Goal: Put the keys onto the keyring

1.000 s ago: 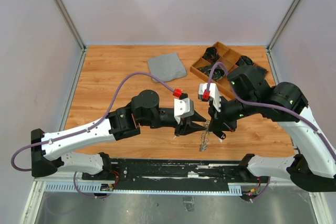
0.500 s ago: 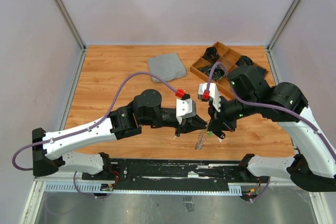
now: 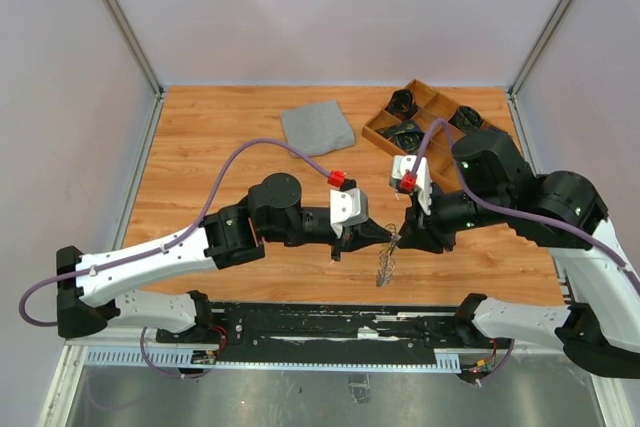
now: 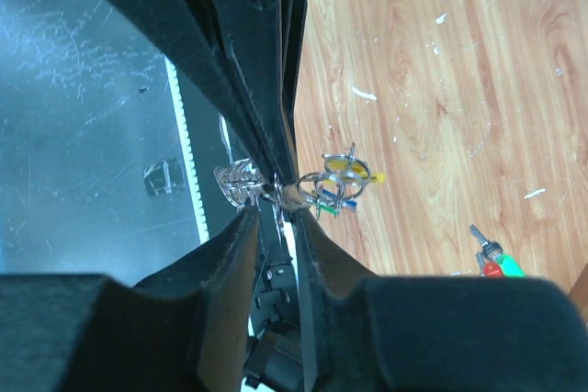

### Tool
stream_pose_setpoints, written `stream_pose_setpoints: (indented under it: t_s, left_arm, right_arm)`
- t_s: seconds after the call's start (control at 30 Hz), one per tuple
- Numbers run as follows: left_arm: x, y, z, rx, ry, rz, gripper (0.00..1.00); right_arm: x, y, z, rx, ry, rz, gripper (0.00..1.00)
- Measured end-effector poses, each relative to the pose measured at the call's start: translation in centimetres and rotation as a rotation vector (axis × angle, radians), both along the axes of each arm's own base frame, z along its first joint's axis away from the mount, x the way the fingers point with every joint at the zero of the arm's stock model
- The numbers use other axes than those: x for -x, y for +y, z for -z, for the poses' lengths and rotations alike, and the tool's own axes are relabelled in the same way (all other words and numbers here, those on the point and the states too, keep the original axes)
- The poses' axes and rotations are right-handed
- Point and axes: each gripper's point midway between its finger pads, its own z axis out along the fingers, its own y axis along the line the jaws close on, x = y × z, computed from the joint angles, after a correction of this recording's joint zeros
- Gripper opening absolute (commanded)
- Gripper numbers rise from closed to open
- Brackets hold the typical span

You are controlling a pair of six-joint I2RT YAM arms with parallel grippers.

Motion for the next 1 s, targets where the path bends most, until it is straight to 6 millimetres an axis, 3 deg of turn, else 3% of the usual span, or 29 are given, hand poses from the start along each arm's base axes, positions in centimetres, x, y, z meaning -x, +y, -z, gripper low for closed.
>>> stream_pose_setpoints:
  t_s: [0.23,0.43,0.7,0.87,1.0]
  left_arm:
    - [-0.3,1.1,-0.4,0.032,0.004,-0.048,0.0]
    - [-0.6,1.8,-0.8,0.088,0.015,-0.085,0.0]
    - [-0.8,2.4,-1.7,0.177,0.039,-0.119,0.0]
    - [-0.9,2.6,-2.4,0.201,0.037,-0.129,0.01]
    - [-1.0,2.8,-2.8,0.213,0.035,-0.139,0.01]
  right_arm:
    - [-0.3,-1.0,-1.7,-0.106,-0.11,0.067,0.38]
    - [-1.1,-1.7,-2.6,-0.235,-0.194,0.18,0.32]
    - [-2.1,0.0,-1.2,-0.397,-0.152,0.276,0.34]
    - [-2.5,1.1,-1.8,-0.47,-0.123,0.288,0.27]
    - [-2.4,1.4,-2.4,-0.501,-0.115,0.283,0.26]
